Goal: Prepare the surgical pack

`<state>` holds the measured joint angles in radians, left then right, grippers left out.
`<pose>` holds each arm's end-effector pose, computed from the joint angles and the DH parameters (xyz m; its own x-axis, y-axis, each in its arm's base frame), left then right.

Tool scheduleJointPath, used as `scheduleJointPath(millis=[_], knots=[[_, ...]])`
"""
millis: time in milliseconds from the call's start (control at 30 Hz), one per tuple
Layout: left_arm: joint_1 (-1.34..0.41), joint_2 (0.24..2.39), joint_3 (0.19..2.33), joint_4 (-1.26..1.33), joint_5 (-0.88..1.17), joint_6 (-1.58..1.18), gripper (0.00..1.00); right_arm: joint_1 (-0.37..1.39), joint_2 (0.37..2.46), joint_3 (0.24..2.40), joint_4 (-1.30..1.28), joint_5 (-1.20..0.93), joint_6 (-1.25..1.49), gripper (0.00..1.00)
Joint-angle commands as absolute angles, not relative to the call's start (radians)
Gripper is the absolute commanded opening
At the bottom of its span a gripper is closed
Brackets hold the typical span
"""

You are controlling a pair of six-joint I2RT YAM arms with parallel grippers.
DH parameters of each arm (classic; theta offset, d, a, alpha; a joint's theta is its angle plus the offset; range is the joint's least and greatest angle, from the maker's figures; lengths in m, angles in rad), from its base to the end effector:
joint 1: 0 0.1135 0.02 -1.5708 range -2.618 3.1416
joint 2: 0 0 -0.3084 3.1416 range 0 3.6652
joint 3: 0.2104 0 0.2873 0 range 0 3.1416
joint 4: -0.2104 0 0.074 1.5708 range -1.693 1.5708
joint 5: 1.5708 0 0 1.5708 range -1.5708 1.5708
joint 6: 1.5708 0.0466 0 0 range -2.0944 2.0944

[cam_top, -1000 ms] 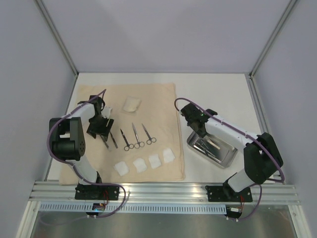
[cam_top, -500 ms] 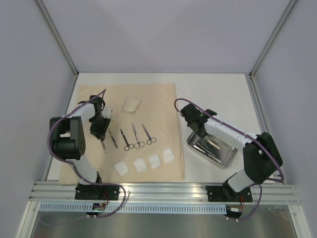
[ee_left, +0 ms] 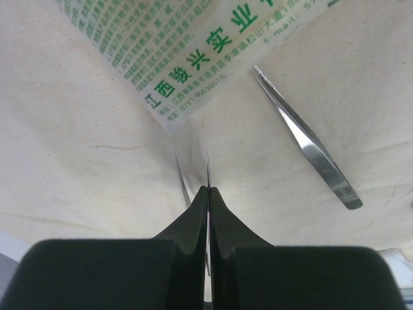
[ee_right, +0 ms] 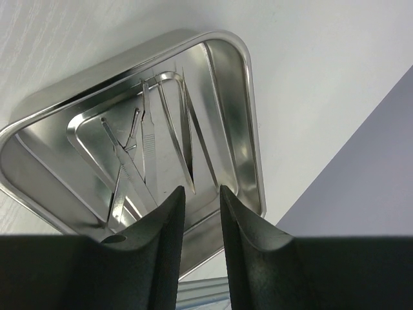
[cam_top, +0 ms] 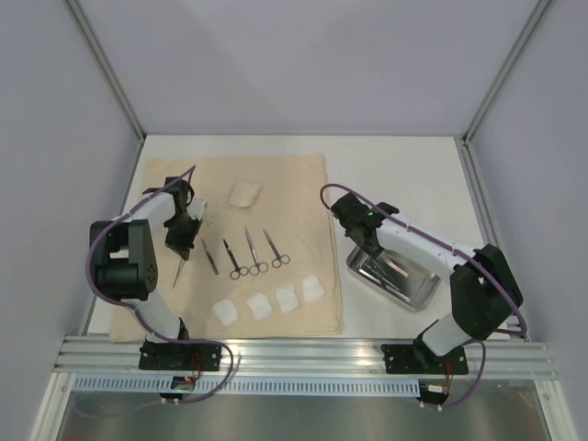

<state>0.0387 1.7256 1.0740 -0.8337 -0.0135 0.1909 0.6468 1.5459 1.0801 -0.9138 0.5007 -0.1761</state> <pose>0.3374 0.0137 0.1754 -0.9851 0.1517 -0.0813 0.1498 0.9883 0.0294 0.2626 0.1703 0.2364 -0.6915 -0.7148 -0.1045 -0.5861 0.6397 -0.4973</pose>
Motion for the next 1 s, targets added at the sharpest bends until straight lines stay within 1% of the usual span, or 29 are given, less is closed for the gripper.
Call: scheduleJointPath(millis=[0,100,233,300,400,433,467,500,533,567,600,633,667,700,800,833,900,967], knots=[[0.035,1.637,1.075,-0.879,-0.021,0.213,0.00,0.666,1.520,1.144,-0.939,0.526,-0.163,0.31],[0.035,1.583,1.092,-0.928,-0.011,0.227,0.00,0.684,1.503,1.187,-0.946,0.520,-0.163,0.31],[0.035,1.467,1.130,-0.998,-0.003,0.245,0.00,0.716,1.465,1.253,-0.925,0.462,-0.164,0.31],[0.035,1.424,1.184,-1.049,0.059,0.256,0.00,0.735,1.425,1.273,-0.869,0.416,-0.166,0.32],[0.035,1.350,1.290,-1.117,0.175,0.261,0.00,0.759,1.358,1.293,-0.712,0.255,-0.155,0.40],[0.035,1.323,1.319,-1.129,0.208,0.261,0.00,0.762,1.338,1.286,-0.651,0.142,-0.140,0.43],[0.035,1.312,1.350,-1.152,0.241,0.262,0.00,0.765,1.300,1.246,-0.581,0.076,-0.121,0.51],[0.035,1.304,1.411,-1.164,0.305,0.256,0.00,0.765,1.280,1.217,-0.404,0.016,-0.063,0.58],[0.035,1.295,1.440,-1.175,0.336,0.253,0.00,0.765,1.263,1.183,-0.297,-0.137,-0.028,0.63],[0.035,1.289,1.468,-1.193,0.363,0.250,0.00,0.768,1.247,1.137,-0.182,-0.200,0.006,0.73],[0.035,1.287,1.514,-1.198,0.424,0.241,0.00,0.773,1.250,1.074,0.059,-0.257,0.065,0.77],[0.035,1.278,1.532,-1.200,0.452,0.238,0.00,0.781,1.262,1.056,0.157,-0.337,0.128,0.79],[0.035,1.273,1.545,-1.200,0.507,0.233,0.00,0.807,1.310,1.058,0.229,-0.368,0.146,0.83],[0.035,1.267,1.563,-1.197,0.531,0.226,0.00,0.821,1.342,1.112,0.288,-0.386,0.153,0.84],[0.035,1.247,1.581,-1.189,0.612,0.209,0.00,0.859,1.495,1.241,0.279,-0.475,0.202,0.86],[0.035,1.233,1.580,-1.187,0.635,0.206,0.00,0.862,1.534,1.311,0.285,-0.547,0.230,0.88],[0.035,1.221,1.582,-1.184,0.704,0.206,0.00,0.864,1.621,1.363,0.336,-0.600,0.308,0.91],[0.035,1.197,1.582,-1.178,0.791,0.206,0.00,0.862,1.678,1.405,0.377,-0.652,0.354,0.91]])
